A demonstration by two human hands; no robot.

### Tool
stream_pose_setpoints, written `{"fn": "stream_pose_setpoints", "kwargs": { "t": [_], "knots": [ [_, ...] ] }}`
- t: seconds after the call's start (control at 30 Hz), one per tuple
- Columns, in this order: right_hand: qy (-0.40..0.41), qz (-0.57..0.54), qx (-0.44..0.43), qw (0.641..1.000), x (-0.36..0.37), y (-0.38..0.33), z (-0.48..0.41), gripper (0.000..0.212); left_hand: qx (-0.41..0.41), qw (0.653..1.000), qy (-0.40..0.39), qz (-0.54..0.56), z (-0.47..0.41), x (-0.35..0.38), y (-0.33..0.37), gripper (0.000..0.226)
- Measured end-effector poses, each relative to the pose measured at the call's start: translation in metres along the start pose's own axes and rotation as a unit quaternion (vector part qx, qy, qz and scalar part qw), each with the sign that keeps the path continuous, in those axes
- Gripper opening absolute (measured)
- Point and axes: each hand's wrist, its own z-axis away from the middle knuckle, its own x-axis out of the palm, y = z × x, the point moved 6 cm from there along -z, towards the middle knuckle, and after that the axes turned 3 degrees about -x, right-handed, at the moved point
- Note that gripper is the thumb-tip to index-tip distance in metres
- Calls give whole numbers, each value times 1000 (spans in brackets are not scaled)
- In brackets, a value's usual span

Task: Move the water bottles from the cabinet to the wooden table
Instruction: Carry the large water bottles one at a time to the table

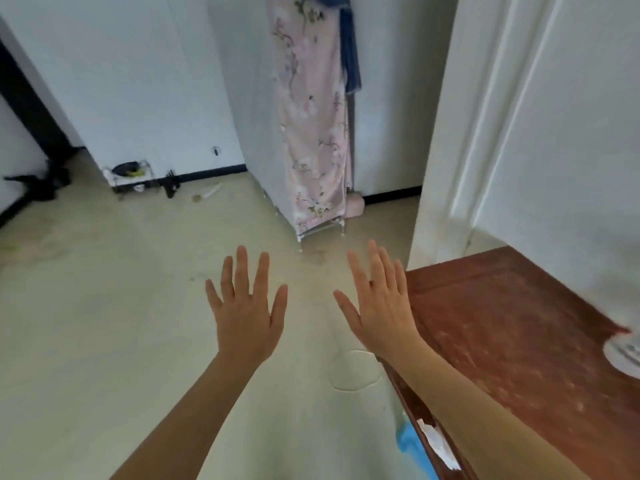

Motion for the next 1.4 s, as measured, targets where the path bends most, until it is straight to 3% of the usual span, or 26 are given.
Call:
{"fn": "stream_pose_setpoints", "kwargs": {
  "t": [0.33,0.6,0.83,1.0,1.17,1.4],
  "knots": [
    [-18,-125,-211,969,151,-360,-175,69,-199,971,7,-130,-29,-93,-372,68],
    [-46,-179,-270,945,240,-485,-280,70,-292,945,48,-137,-76,-96,-510,68],
    [-63,-220,-328,916,323,-587,-425,72,-365,908,67,-194,-168,-82,-632,65],
    [-81,-255,-399,877,350,-691,-505,74,-405,879,102,-232,-208,-107,-714,63],
    [-110,-291,-450,837,401,-808,-533,74,-471,835,126,-256,-202,-125,-815,63],
    [-121,-290,-485,816,470,-978,-565,75,-511,813,141,-243,-200,-163,-981,65]
  ]
}}
